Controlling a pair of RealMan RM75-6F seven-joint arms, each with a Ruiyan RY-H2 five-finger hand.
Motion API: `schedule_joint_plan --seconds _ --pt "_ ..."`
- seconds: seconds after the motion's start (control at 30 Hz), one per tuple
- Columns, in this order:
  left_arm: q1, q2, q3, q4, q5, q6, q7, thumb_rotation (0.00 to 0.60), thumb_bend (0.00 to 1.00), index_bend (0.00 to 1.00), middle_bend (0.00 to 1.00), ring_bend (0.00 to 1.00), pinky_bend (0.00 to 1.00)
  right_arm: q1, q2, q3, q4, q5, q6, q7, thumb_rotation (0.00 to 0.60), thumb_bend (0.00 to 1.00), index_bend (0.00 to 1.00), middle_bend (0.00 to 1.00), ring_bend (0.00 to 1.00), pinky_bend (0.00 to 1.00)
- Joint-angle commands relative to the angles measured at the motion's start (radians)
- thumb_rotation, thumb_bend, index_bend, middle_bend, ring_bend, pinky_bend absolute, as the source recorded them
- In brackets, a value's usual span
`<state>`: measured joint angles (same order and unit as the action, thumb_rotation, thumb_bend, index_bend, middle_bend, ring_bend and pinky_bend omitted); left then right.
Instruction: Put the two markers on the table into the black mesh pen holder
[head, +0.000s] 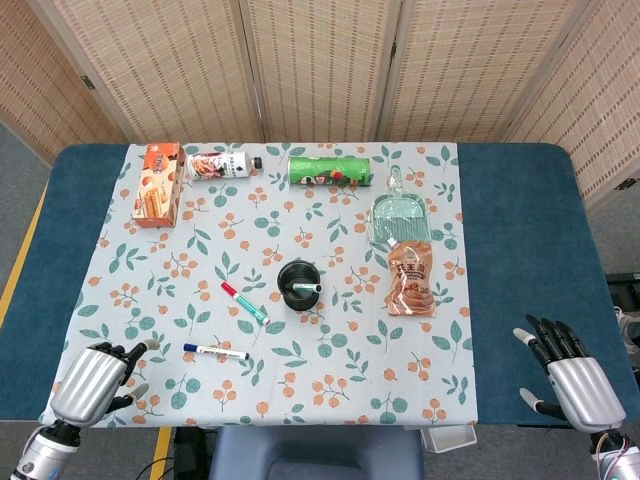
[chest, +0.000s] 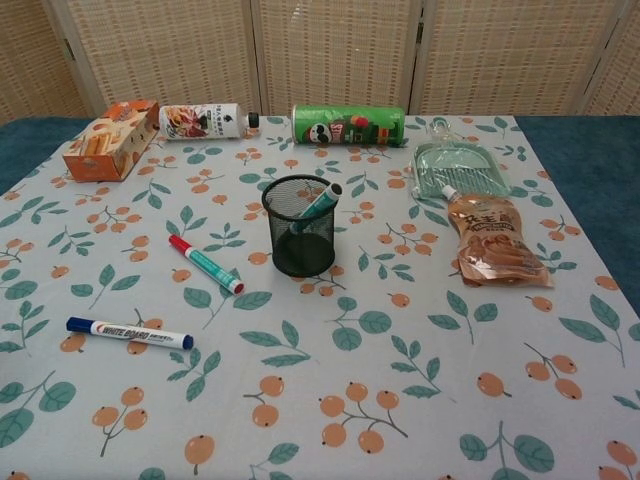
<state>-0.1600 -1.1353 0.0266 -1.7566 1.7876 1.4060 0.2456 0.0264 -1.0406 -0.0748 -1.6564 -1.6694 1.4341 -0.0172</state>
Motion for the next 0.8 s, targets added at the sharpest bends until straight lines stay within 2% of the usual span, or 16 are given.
schedule_joint_plan --seconds 0.03,0.3,0.6,0.8 --pt "-0.049 -0.029 -0.023 -0.015 -0.046 -0.077 -0.005 0.600 0.20 0.46 1.00 0.97 0.99 0.001 0.003 0.001 0.003 0.006 -0.001 0.005 0.600 0.21 0.12 0.00 0.00 0.00" --pt "-0.153 -0.083 -0.038 -0.044 -0.213 -0.313 0.024 0.600 0.20 0.46 1.00 0.98 1.00 0.011 0.005 0.009 0.010 0.033 -0.020 0.017 0.600 0.21 0.12 0.00 0.00 0.00" --pt "-0.254 -0.167 -0.082 -0.026 -0.367 -0.454 0.105 0.600 0.20 0.50 1.00 0.98 1.00 0.028 0.012 0.005 0.013 0.035 -0.046 0.040 0.600 0.21 0.12 0.00 0.00 0.00" --pt "-0.320 -0.186 -0.127 -0.032 -0.493 -0.516 0.134 0.600 0.20 0.45 1.00 0.98 1.00 0.040 0.020 0.012 0.027 0.057 -0.065 0.073 0.600 0.21 0.12 0.00 0.00 0.00"
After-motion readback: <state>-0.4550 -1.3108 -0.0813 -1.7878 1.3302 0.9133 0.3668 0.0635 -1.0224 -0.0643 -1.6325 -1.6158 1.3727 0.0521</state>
